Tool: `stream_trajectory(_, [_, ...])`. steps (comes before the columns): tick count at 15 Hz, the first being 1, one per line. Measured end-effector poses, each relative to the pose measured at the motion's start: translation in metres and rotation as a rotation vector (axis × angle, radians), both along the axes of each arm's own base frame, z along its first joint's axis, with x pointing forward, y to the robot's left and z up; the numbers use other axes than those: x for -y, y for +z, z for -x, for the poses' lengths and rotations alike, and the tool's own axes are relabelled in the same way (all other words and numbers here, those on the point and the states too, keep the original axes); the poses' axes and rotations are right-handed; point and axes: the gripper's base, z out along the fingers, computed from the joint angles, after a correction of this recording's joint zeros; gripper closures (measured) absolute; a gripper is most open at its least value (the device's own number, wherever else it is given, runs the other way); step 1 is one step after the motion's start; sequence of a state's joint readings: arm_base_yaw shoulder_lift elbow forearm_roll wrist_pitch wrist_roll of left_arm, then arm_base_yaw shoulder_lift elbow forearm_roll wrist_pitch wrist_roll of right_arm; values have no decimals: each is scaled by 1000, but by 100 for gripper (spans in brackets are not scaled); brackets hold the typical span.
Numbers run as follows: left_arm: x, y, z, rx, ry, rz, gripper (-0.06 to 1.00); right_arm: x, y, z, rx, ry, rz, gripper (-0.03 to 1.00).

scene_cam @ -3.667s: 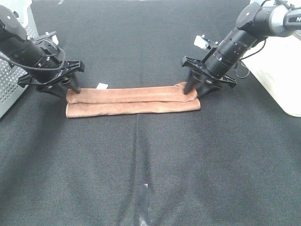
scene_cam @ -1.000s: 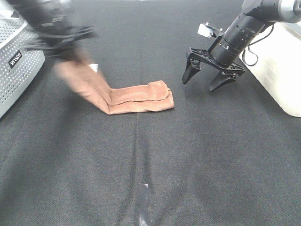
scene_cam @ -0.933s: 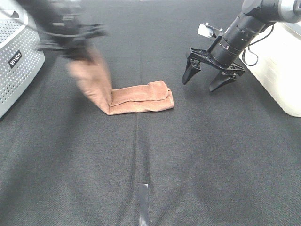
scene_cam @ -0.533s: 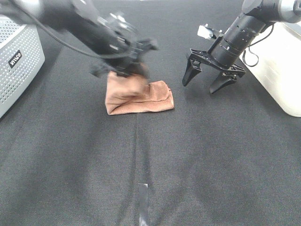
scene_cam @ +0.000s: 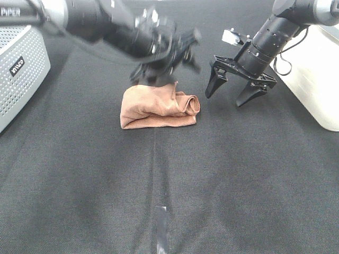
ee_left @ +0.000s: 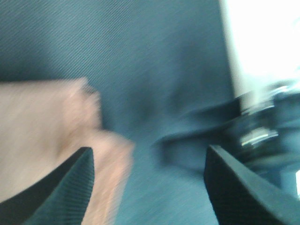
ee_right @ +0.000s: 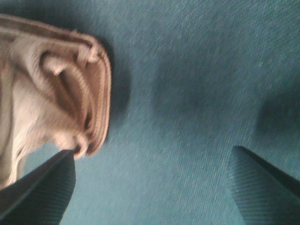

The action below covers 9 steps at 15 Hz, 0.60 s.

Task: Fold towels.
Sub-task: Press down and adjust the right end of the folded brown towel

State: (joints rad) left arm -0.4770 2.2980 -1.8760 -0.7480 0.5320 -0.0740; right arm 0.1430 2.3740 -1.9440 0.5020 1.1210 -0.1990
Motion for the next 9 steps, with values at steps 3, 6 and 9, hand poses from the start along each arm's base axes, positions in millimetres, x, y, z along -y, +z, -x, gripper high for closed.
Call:
stream_trajectory(3, [-41, 45, -21, 157, -21, -90, 30, -4, 31, 2, 51, -15, -68, 14])
stream_trajectory(6, [-95, 62, -35, 169, 48, -138, 30, -26, 48, 7, 49, 4, -265, 14])
stream_trajectory(9, [-138, 60, -42, 105, 85, -165, 30, -81, 57, 20, 99, 124, -397, 14])
